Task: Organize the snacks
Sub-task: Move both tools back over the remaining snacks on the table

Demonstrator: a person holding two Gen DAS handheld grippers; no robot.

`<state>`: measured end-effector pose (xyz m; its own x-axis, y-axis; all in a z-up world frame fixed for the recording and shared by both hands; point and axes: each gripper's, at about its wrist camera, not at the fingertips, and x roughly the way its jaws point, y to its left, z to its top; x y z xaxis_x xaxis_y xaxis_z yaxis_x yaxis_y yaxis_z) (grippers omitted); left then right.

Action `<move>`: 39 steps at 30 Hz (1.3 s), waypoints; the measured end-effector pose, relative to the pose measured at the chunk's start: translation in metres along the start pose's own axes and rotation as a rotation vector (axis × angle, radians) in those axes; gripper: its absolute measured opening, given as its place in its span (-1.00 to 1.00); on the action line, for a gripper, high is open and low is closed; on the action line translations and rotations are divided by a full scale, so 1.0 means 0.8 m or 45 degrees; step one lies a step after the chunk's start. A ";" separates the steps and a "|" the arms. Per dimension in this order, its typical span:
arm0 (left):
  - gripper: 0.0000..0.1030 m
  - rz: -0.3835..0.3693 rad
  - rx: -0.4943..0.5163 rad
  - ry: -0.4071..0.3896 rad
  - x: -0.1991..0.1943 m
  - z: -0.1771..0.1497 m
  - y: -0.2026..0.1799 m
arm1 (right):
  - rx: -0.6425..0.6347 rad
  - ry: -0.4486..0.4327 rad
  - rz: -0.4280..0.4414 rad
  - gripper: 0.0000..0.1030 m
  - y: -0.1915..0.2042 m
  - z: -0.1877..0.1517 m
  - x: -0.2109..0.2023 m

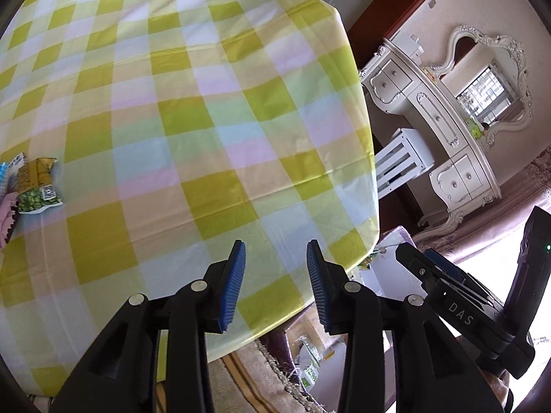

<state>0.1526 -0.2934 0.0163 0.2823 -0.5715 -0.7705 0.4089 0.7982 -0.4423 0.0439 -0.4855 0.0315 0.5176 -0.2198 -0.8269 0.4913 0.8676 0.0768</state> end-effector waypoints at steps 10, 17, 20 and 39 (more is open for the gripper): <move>-0.16 0.104 -0.122 -0.159 -0.056 0.019 0.069 | -0.100 0.005 0.051 0.34 0.065 -0.003 -0.004; -0.09 0.232 -0.250 -0.284 -0.102 0.034 0.139 | -0.185 0.000 0.127 0.34 0.125 -0.005 -0.006; -0.04 0.264 -0.317 -0.308 -0.118 0.036 0.174 | -0.215 -0.001 0.158 0.35 0.149 -0.004 -0.008; 0.12 0.399 -0.621 -0.284 -0.182 -0.060 0.304 | -0.430 0.030 0.386 0.41 0.314 -0.027 -0.006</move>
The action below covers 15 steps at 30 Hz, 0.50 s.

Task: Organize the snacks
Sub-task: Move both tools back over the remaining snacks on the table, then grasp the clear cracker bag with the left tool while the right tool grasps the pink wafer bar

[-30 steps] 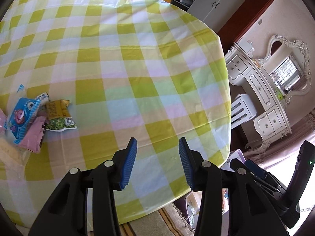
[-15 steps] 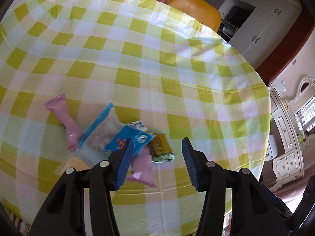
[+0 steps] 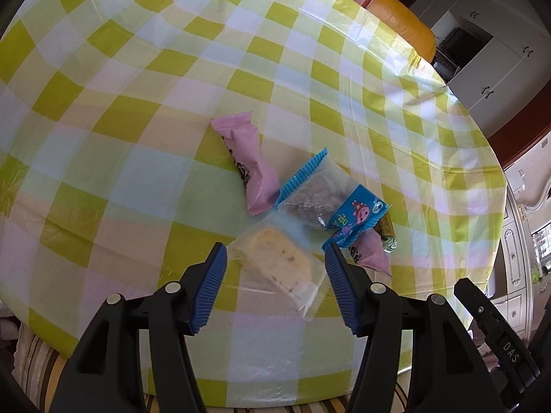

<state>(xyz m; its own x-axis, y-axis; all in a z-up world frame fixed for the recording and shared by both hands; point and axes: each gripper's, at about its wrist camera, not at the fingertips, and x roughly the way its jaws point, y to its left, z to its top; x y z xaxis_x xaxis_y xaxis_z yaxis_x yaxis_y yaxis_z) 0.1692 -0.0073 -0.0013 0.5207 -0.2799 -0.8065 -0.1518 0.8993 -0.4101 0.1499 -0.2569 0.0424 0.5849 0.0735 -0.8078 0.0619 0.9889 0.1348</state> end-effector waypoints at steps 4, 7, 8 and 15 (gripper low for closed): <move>0.12 0.002 -0.054 -0.003 -0.003 -0.003 0.018 | -0.062 0.005 0.042 0.41 0.041 0.006 0.013; 0.12 -0.006 -0.072 -0.003 -0.005 -0.004 0.025 | -0.117 0.026 0.046 0.41 0.069 0.006 0.029; 0.12 -0.005 -0.077 -0.002 -0.004 -0.004 0.026 | -0.128 0.033 0.047 0.41 0.076 0.006 0.034; 0.12 -0.023 -0.102 0.011 -0.004 -0.008 0.035 | -0.168 0.083 0.014 0.36 0.098 0.005 0.069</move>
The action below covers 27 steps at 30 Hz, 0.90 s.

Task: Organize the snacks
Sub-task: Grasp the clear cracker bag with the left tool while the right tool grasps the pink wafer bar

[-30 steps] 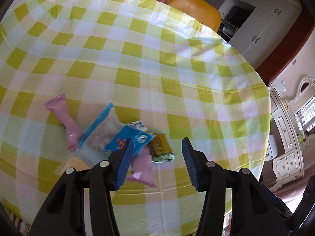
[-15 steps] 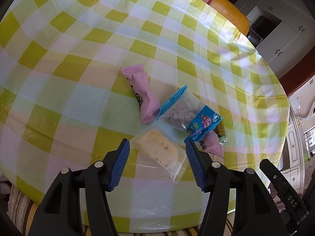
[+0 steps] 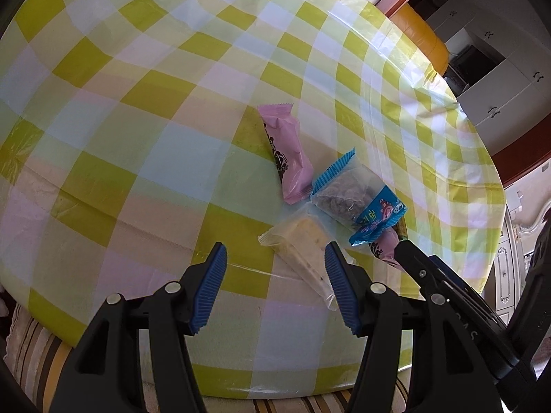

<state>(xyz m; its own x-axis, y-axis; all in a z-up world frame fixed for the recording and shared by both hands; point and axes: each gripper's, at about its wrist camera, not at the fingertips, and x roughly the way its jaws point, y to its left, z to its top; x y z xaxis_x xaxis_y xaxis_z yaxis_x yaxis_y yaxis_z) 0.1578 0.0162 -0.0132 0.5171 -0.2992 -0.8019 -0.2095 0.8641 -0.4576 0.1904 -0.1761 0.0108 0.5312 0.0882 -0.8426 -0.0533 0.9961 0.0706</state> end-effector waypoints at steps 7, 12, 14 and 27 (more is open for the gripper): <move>0.09 -0.055 0.002 0.023 0.000 -0.005 -0.002 | -0.013 0.049 0.012 -0.22 0.004 0.001 0.026; 0.09 -0.103 0.021 0.056 0.007 -0.009 -0.010 | -0.035 0.064 0.025 -0.55 0.006 -0.004 0.032; 0.09 -0.109 0.039 0.067 0.012 -0.011 -0.015 | -0.037 0.065 0.030 -0.56 0.005 -0.007 0.033; -0.03 0.013 0.124 0.087 0.039 -0.003 -0.045 | -0.055 0.089 0.022 -0.57 -0.007 -0.022 0.034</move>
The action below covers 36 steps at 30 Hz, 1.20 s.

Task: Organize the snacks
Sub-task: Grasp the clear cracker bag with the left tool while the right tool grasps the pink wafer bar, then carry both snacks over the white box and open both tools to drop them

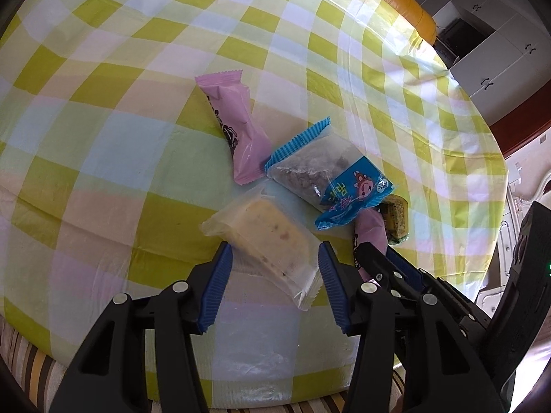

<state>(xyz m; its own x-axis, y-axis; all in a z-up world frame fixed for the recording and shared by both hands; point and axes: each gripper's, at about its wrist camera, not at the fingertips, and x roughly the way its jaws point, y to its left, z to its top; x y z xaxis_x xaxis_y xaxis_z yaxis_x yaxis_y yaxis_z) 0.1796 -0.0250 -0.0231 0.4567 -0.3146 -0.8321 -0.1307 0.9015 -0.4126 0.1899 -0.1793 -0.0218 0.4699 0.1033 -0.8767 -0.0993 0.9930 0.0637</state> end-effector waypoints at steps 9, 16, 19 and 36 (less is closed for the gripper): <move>0.21 0.181 0.142 -0.020 0.018 0.008 -0.037 | 0.043 0.003 -0.015 -0.57 -0.017 -0.012 -0.009; -0.16 0.292 0.282 -0.030 0.020 0.003 -0.042 | 0.014 0.017 -0.044 -0.45 -0.013 -0.016 -0.009; -0.27 0.280 0.294 -0.028 0.015 0.002 -0.035 | 0.029 0.008 -0.039 -0.25 -0.016 -0.015 -0.010; -0.32 0.165 0.214 -0.099 -0.030 -0.017 -0.012 | 0.011 -0.032 0.019 -0.55 -0.011 -0.020 -0.027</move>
<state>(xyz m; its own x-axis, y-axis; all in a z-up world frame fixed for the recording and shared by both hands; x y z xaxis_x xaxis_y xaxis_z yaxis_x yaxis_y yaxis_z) 0.1577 -0.0301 -0.0046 0.5129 -0.1749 -0.8405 -0.0476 0.9717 -0.2312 0.1667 -0.1908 -0.0107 0.4907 0.1193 -0.8631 -0.0989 0.9918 0.0809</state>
